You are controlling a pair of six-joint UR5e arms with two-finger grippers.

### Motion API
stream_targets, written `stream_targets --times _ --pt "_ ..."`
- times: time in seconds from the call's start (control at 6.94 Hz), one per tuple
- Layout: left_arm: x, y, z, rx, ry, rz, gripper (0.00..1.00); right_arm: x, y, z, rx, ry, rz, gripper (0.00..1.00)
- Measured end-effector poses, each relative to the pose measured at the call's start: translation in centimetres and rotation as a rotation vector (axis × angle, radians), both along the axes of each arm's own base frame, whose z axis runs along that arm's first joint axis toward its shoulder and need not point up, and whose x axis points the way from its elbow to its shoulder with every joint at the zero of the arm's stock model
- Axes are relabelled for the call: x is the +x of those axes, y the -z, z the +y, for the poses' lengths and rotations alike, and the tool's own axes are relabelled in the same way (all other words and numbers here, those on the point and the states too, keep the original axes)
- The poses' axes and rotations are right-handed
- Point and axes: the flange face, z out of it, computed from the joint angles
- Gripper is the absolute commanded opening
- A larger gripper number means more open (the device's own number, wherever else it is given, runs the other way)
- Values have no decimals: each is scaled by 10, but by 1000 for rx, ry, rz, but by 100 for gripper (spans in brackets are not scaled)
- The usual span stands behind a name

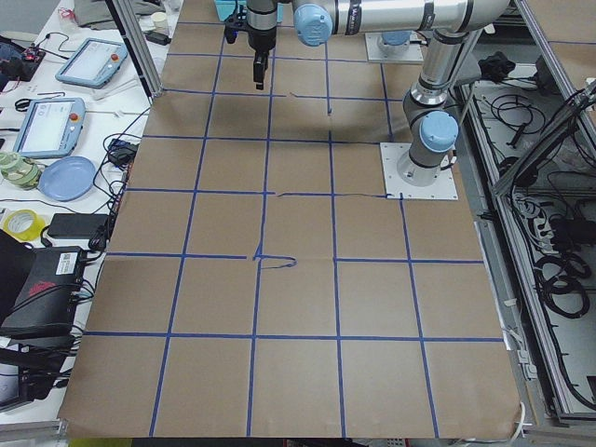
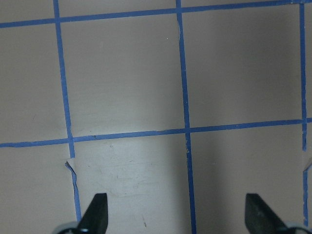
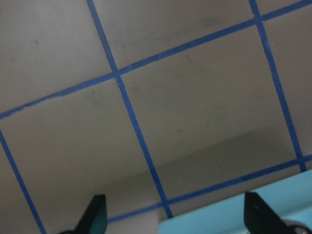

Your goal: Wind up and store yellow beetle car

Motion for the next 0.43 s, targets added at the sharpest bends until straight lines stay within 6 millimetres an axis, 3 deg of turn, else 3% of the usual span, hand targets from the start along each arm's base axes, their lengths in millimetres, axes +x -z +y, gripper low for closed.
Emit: stream_targets --times 0.29,0.43 --pt "0 0 0 0 0 -1 100 114 -45 42 -28 337 14 100" --pt "1 0 0 0 -1 -1 100 153 -69 70 -41 507 10 100"
